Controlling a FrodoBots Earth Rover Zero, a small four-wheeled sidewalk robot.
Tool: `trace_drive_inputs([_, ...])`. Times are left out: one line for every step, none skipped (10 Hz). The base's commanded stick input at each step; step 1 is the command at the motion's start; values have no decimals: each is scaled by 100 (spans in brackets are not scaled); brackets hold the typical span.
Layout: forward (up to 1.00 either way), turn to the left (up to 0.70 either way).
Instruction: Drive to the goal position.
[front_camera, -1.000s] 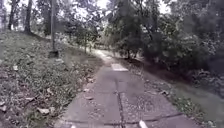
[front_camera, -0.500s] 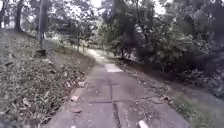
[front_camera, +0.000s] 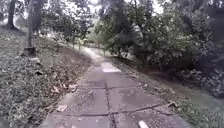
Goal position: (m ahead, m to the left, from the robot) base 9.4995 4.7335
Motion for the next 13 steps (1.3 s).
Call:
trace_drive_inputs([70,0])
trace_drive_inputs([70,0])
trace_drive_inputs([70,0])
trace_drive_inputs([70,0])
trace_drive_inputs([70,2])
trace_drive_inputs([70,2])
trace_drive_inputs([70,4])
trace_drive_inputs([70,26])
trace_drive_inputs([70,32])
trace_drive_inputs([70,7])
trace_drive_inputs([70,0])
trace_drive_inputs([70,0])
trace_drive_inputs([70,0])
